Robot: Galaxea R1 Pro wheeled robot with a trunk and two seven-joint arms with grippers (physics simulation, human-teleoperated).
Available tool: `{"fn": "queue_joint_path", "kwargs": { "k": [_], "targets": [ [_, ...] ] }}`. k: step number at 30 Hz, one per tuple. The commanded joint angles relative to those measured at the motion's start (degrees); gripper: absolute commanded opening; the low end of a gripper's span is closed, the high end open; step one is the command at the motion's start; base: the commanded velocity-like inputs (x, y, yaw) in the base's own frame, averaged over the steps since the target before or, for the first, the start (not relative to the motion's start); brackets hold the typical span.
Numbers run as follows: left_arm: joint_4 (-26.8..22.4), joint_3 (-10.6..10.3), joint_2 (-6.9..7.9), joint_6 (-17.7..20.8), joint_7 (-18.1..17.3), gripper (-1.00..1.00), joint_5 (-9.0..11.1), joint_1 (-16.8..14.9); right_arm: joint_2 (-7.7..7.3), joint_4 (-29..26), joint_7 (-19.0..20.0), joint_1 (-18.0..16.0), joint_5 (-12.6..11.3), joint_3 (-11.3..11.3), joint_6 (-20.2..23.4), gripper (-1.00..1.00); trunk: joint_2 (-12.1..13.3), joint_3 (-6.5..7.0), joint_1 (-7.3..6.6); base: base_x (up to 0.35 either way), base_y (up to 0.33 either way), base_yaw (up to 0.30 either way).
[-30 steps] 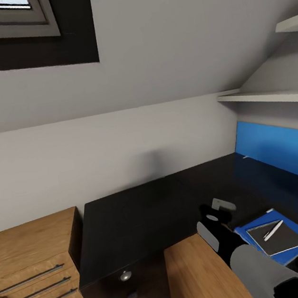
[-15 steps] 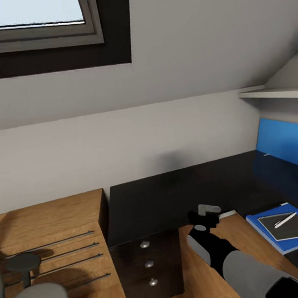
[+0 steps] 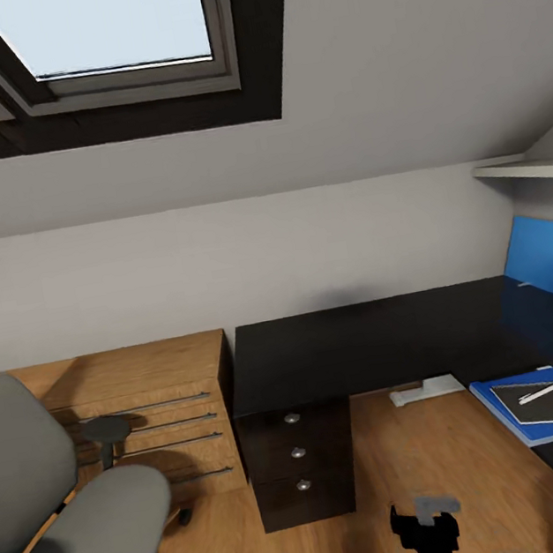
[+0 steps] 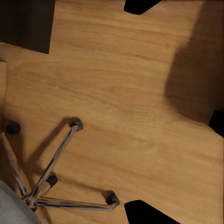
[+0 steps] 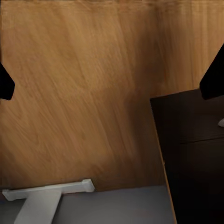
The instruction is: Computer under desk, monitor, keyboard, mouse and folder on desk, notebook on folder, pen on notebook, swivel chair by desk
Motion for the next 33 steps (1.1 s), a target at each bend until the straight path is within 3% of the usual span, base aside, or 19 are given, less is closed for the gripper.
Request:
{"fn": "queue_joint_path", "kwargs": {
  "k": [1,2,3,5,7,9,10,12,14,15,19,21,25,26,33],
  "targets": [
    [-0.16,-0.11,0.09,-0.78,0.35,1.0,0.63,-0.09,-0.39,0.14,0.64,0.36,-0.34,0.56,-0.29,1.0,0.36,0.11,-0.24,-0.141,0.0,0.016],
    [-0.29,0.41,0.1,-1.08,0.35,1.0,0.66,-0.09,-0.9,0.17,1.63,0.8,-0.32,0.56,-0.39,1.0,0.76,0.29,-0.46,-0.113,0.0,0.013],
    [-0.56,2.75,0.04,-1.81,0.31,1.0,0.71,-0.09,-3.21,0.24,5.34,2.06,-0.33,0.56,-0.68,1.0,1.17,0.47,-0.68,-0.046,0.0,0.005],
    [-0.53,4.12,0.03,-2.13,0.3,1.0,0.83,-0.09,-5.43,0.21,7.92,2.61,-0.43,0.56,-0.84,1.0,1.97,0.83,-1.12,-0.024,0.0,0.003],
    [0.57,4.53,0.03,-2.24,0.29,1.0,0.92,-0.09,-6.54,0.17,9.03,2.8,-0.6,0.49,-0.9,1.0,2.77,1.19,-1.56,-0.012,0.0,0.001],
    [5.49,4.75,-0.01,-2.41,0.16,1.0,0.91,-0.09,-7.05,0.14,9.72,2.91,-0.66,0.54,-0.94,1.0,3.57,1.55,-2.0,-0.005,0.0,0.001],
    [11.65,5.02,0.02,-2.66,-1.66,1.0,0.92,-0.09,-6.72,0.19,10.03,2.96,-0.56,0.6,-0.95,1.0,3.97,1.73,-2.22,-0.002,0.0,0.0],
    [15.79,5.42,0.09,-3.95,-7.95,1.0,1.05,-0.09,-4.9,0.31,10.14,2.98,-0.48,0.54,-0.95,1.0,4.77,2.09,-2.66,-0.001,0.0,0.0],
    [17.15,5.55,0.02,-4.67,-11.63,1.0,1.11,-0.09,-4.21,0.34,10.15,3.0,-0.5,0.51,-0.95,1.0,5.58,2.45,-3.09,0.0,0.0,0.0],
    [19.4,5.38,-0.47,-5.45,-15.07,1.0,1.04,-0.09,-3.71,0.37,10.16,3.03,-0.67,0.43,-1.08,1.0,5.98,2.62,-3.31,0.0,0.0,0.0],
    [20.19,5.79,-0.59,-8.53,-15.96,1.0,1.23,-0.09,-3.49,0.42,10.12,3.07,-0.89,0.38,-4.95,1.0,7.58,3.34,-4.19,-0.174,0.0,0.072],
    [20.21,6.73,-0.27,-8.59,-15.92,1.0,2.54,-0.09,-3.32,0.4,9.79,3.08,-0.8,0.46,-5.28,1.0,8.38,3.7,-4.63,-0.059,0.0,0.267],
    [20.21,10.79,0.17,-8.58,-16.2,1.0,4.43,-0.09,-3.29,0.39,9.69,3.08,-0.75,0.47,-5.81,1.0,9.99,4.42,-5.51,-0.023,0.0,0.274],
    [20.21,13.28,0.35,-8.55,-16.38,1.0,4.96,-0.09,-3.29,0.41,9.66,3.19,-0.72,0.47,-7.56,1.0,10.39,4.6,-5.73,-0.006,0.0,0.279],
    [20.17,17.96,2.14,-8.53,-16.71,1.0,6.45,-0.09,-3.24,0.38,9.56,4.86,-0.62,0.52,-15.62,1.0,13.2,5.86,-7.27,-0.002,0.0,0.283]
  ]
}}
